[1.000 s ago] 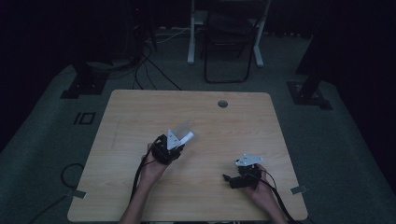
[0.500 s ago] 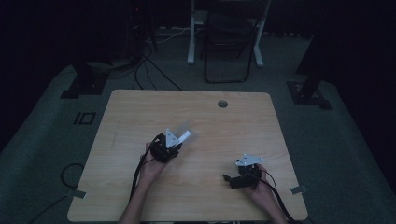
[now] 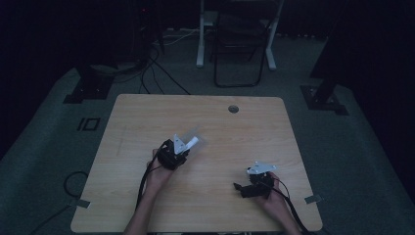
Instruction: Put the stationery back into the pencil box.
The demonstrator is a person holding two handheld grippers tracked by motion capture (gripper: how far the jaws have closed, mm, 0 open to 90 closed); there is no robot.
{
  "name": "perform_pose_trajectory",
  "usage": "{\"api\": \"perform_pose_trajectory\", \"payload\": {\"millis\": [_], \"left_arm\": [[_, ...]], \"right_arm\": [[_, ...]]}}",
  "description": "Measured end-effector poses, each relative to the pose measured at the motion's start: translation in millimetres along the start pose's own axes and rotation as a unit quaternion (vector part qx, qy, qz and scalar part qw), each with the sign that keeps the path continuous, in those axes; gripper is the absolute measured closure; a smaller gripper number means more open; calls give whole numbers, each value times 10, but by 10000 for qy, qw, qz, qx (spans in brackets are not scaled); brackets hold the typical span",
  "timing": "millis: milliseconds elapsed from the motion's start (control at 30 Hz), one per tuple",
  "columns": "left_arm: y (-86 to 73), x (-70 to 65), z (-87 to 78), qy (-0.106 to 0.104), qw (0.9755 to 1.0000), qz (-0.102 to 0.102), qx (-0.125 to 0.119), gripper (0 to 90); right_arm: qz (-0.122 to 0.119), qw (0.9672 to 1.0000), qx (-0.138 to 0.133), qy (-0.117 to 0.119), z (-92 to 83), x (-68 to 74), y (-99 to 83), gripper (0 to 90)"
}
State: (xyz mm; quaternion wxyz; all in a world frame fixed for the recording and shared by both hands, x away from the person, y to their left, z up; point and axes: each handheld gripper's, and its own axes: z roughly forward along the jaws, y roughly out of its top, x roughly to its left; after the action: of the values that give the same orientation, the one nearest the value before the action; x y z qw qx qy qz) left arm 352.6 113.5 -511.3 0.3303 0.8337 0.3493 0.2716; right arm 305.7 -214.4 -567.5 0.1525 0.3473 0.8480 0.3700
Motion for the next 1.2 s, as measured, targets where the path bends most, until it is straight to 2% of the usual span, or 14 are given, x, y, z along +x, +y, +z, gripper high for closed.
{"api": "perform_pose_trajectory", "payload": {"millis": [367,1200], "left_arm": [[-28,-25,76,70,9999,75,130,712],[-75,-12,204,203,9993,106,293,710]], "right_arm": [[-3,10000,-1,1,0,0,0,123],[-6,10000,-4,1,1,-1,0,123]]}}
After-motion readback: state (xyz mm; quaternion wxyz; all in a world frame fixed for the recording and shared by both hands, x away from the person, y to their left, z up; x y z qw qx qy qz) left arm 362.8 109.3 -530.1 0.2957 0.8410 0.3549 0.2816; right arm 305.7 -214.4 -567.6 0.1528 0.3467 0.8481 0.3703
